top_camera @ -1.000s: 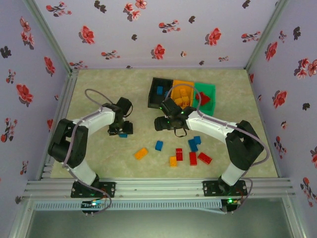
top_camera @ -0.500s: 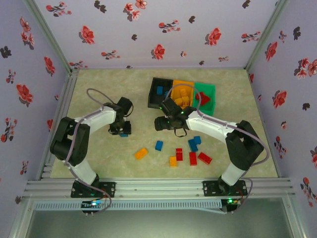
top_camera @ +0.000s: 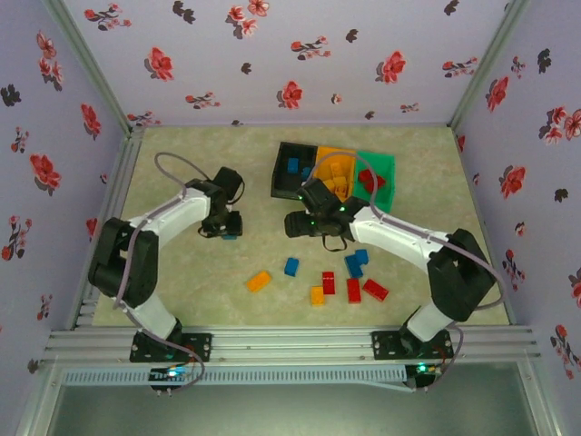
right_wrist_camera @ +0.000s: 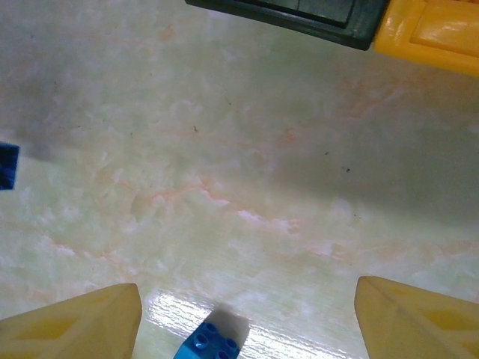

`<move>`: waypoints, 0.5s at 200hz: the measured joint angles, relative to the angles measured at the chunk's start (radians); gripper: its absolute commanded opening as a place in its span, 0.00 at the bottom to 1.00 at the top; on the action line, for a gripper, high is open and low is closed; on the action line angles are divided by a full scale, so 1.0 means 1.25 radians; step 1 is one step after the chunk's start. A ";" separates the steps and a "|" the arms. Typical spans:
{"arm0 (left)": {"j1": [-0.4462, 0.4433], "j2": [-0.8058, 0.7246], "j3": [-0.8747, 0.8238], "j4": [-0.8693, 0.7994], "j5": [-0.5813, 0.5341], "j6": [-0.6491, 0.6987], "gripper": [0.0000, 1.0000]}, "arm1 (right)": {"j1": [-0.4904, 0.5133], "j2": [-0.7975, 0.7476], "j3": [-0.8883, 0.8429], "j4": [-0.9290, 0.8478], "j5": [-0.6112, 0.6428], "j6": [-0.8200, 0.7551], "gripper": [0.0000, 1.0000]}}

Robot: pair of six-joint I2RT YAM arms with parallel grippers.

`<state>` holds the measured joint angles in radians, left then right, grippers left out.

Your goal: Sort the legos into containers by color

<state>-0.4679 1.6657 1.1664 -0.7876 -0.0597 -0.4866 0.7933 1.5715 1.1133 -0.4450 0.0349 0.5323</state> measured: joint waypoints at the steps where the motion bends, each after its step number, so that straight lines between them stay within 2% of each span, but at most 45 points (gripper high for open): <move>1: 0.000 0.000 0.002 0.000 0.000 0.000 0.33 | 0.000 -0.001 -0.001 0.000 0.000 0.000 0.76; 69: -0.021 0.000 0.205 -0.053 0.000 0.021 0.33 | 0.000 -0.148 -0.099 -0.005 0.061 0.009 0.78; 100: -0.036 0.046 0.323 -0.076 0.000 0.034 0.32 | -0.013 -0.214 -0.154 -0.011 0.078 0.018 0.78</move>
<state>-0.5125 1.7233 1.5703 -0.8822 -0.0601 -0.4438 0.7769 1.3037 0.9215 -0.4587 0.1326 0.5552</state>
